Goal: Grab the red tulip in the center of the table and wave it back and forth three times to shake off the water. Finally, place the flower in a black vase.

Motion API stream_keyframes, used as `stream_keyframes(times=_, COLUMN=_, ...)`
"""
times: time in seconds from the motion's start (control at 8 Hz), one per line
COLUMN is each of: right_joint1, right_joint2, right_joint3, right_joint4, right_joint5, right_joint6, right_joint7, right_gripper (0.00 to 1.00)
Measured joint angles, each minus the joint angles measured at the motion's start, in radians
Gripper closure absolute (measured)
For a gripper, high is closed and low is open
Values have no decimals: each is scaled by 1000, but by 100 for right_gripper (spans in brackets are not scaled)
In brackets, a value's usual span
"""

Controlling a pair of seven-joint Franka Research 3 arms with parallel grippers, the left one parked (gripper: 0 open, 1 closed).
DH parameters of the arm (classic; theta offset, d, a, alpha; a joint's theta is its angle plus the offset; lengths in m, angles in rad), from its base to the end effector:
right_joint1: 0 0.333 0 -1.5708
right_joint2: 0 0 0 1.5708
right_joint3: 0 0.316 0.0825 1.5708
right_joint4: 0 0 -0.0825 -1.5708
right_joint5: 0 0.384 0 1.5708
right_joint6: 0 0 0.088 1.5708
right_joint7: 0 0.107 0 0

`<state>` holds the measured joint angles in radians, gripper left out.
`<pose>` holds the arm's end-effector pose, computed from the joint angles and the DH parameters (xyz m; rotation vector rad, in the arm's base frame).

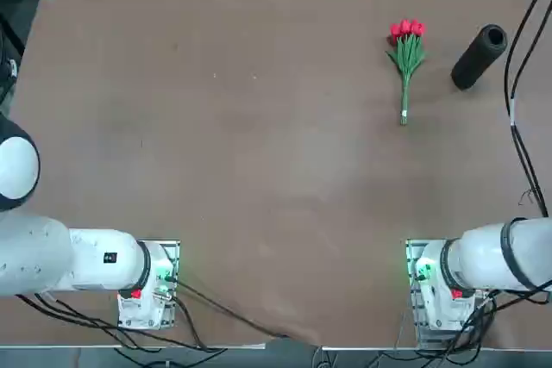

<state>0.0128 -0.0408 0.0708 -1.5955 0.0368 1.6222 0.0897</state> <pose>0.5449 0.0503 0.6400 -3.1004 0.0104 -0.0996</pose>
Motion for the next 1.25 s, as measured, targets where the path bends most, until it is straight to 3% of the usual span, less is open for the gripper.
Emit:
stream_keyframes(times=0.62, right_joint1=0, right_joint2=0, right_joint3=0, right_joint4=0, right_joint5=0, right_joint6=-12, right_joint7=0, right_gripper=0)
stream_keyframes(times=1.25, right_joint1=3, right_joint2=53, right_joint3=11, right_joint4=-12, right_joint5=7, right_joint6=-284, right_joint7=0, right_gripper=0)
